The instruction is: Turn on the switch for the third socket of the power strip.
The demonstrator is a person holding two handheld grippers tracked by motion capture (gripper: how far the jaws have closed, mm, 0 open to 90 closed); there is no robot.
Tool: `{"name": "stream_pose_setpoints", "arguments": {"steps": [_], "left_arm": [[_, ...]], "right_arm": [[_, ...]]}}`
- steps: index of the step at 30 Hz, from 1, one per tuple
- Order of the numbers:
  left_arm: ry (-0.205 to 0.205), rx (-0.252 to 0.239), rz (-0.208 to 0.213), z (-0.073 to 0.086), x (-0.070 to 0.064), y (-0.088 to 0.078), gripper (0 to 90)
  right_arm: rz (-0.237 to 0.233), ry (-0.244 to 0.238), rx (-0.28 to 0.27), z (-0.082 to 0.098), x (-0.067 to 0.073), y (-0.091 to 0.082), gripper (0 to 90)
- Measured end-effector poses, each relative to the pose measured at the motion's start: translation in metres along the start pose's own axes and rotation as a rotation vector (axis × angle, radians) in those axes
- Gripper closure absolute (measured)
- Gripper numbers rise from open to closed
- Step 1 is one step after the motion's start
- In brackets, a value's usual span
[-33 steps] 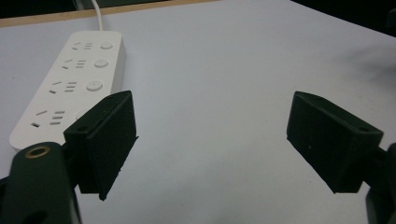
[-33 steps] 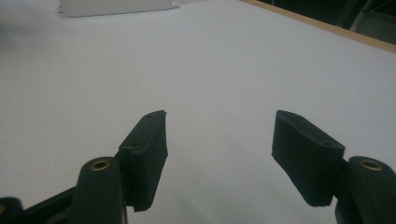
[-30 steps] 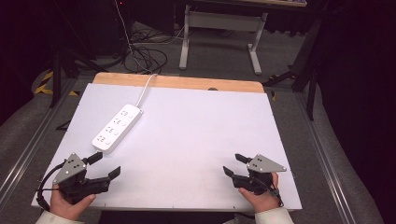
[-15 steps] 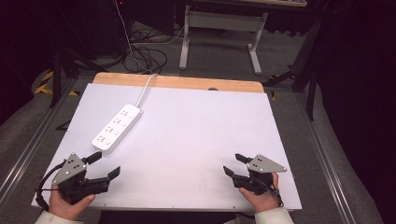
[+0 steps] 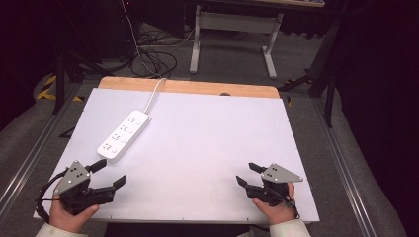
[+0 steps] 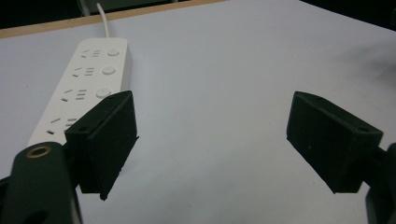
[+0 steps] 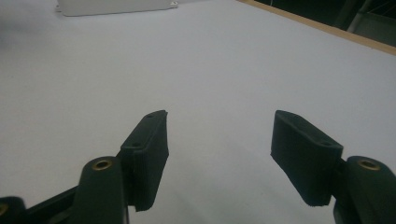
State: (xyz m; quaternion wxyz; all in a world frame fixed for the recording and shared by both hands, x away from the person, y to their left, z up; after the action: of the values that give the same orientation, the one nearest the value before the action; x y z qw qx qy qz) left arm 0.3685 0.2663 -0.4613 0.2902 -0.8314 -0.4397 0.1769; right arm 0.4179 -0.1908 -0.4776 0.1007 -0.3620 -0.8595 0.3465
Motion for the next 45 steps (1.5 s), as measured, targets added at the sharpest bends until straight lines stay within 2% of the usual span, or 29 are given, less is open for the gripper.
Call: {"name": "stream_pose_setpoints", "arguments": {"steps": [7,11,16,23,37,43,45], "left_arm": [[0.003,0.006,-0.016,-0.006,0.0,-0.003,18.9],[0.002,0.032,-0.023,-0.012,0.001,-0.004,19.9],[-0.007,0.06,-0.01,-0.02,0.002,-0.003,20.1],[-0.019,0.058,-0.006,-0.03,0.007,-0.005,20.2],[-0.016,0.057,-0.002,-0.047,0.011,-0.006,21.4],[-0.015,0.057,-0.016,-0.051,0.012,-0.006,24.4],[-0.011,0.058,-0.044,-0.053,0.014,-0.006,26.3]], "right_arm": [[0.002,0.001,0.001,0.0,0.0,0.0,37.0],[0.001,0.002,0.001,0.0,0.0,0.0,37.0],[0.0,0.001,0.003,0.0,0.0,0.0,37.0],[0.0,0.001,0.004,0.0,0.0,0.001,37.0],[0.001,-0.001,0.004,0.0,0.0,0.001,37.0],[0.001,-0.002,0.003,0.0,0.0,0.001,36.9],[0.002,-0.002,0.004,0.0,0.0,0.001,36.8]]}}
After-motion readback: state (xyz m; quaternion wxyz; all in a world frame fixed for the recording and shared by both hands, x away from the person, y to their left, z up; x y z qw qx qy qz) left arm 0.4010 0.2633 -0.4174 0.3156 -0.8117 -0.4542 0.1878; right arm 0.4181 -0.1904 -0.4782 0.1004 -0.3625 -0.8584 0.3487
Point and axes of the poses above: each handheld gripper's, and its own axes: y roughly forward along the jaws, z roughly out of its underside, x roughly to its left, the point moved 4 cm from there along y, roughly forward along the jaws, and after that the axes turned 15 degrees about x, right-handed, at the moved point
